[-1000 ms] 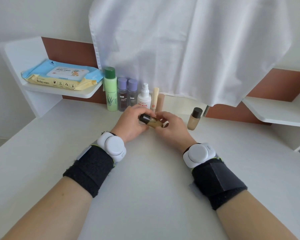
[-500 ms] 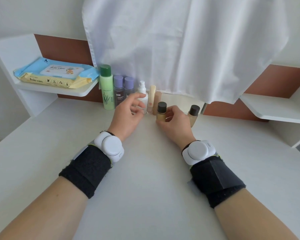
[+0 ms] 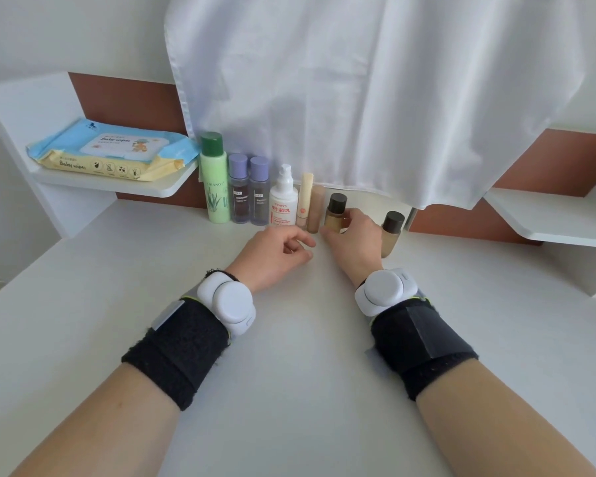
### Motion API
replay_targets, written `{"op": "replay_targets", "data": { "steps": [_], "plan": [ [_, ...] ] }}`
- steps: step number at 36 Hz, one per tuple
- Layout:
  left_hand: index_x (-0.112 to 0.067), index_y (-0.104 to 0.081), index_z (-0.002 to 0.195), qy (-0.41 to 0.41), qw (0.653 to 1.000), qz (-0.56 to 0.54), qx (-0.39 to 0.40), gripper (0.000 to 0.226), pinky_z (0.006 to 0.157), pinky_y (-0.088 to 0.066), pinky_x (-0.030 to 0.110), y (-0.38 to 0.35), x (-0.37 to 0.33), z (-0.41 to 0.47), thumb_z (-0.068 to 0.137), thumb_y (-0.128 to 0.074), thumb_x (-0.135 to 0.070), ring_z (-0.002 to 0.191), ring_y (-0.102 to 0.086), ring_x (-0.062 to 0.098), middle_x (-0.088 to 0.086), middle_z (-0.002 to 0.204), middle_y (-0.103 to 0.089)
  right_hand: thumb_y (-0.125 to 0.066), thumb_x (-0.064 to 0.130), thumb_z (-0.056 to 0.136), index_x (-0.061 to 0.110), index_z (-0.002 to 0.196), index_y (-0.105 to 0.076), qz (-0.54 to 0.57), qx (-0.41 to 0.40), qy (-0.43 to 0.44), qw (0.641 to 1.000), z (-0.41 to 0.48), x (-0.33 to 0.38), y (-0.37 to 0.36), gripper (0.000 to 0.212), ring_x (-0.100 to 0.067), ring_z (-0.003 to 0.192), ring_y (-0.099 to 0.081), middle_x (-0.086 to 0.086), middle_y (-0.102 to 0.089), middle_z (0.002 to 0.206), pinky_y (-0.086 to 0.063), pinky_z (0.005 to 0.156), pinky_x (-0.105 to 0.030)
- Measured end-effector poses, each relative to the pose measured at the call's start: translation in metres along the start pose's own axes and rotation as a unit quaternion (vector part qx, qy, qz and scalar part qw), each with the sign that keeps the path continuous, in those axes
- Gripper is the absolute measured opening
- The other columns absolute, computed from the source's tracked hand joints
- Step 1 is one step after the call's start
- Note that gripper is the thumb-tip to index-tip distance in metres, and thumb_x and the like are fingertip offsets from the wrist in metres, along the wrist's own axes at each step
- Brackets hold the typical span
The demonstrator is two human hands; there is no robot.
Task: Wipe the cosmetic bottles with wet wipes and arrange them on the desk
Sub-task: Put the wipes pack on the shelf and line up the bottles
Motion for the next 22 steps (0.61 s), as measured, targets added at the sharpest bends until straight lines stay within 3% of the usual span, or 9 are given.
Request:
{"op": "replay_targets", "data": {
  "steps": [7, 16, 22],
  "plan": [
    [-0.031, -0.069, 0.094, 0.006, 1.0, 0.006, -0.003, 0.011, 0.085, -0.048, 0.027, -0.0002, 0.0024, 0.002, 0.086, -0.066, -0.023, 0.079, -0.06, 0.006, -0.01, 0.081, -0.066, -0.067, 0.027, 0.086, 0.011, 0.118, -0.062, 0.029, 0.007, -0.006, 1.0, 0.0038, -0.0014, -0.0017, 0.037, -0.025, 0.103, -0.062, -0.005, -0.068, 0.113, -0.046, 0.088, -0.031],
    [-0.03, -0.068, 0.093, 0.007, 1.0, 0.007, -0.001, 0.012, 0.082, -0.046, 0.025, 0.0006, -0.0008, 0.001, 0.087, -0.065, -0.021, 0.078, -0.06, 0.005, -0.013, 0.078, -0.065, -0.072, 0.024, 0.084, 0.015, 0.119, -0.056, 0.08, 0.011, -0.018, 0.997, 0.0017, -0.0027, 0.001, 0.04, -0.015, 0.09, -0.059, -0.002, -0.069, 0.11, -0.04, 0.08, -0.023],
    [-0.032, -0.068, 0.092, 0.008, 1.0, 0.006, 0.0, 0.012, 0.089, -0.049, 0.031, 0.0007, -0.0004, 0.0015, 0.087, -0.065, -0.021, 0.082, -0.063, 0.011, -0.012, 0.077, -0.066, -0.073, 0.023, 0.083, 0.015, 0.114, -0.059, 0.077, 0.01, -0.015, 0.997, 0.0026, -0.0026, 0.0003, 0.034, -0.013, 0.086, -0.058, -0.001, -0.07, 0.109, -0.041, 0.079, -0.023]
  ]
}}
Point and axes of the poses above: each hand's wrist, its own z-axis towards the middle knuckle, its own y-axis out of the back of the hand, x = y × z, the point moved 6 cm from there along z, towards the middle knuckle
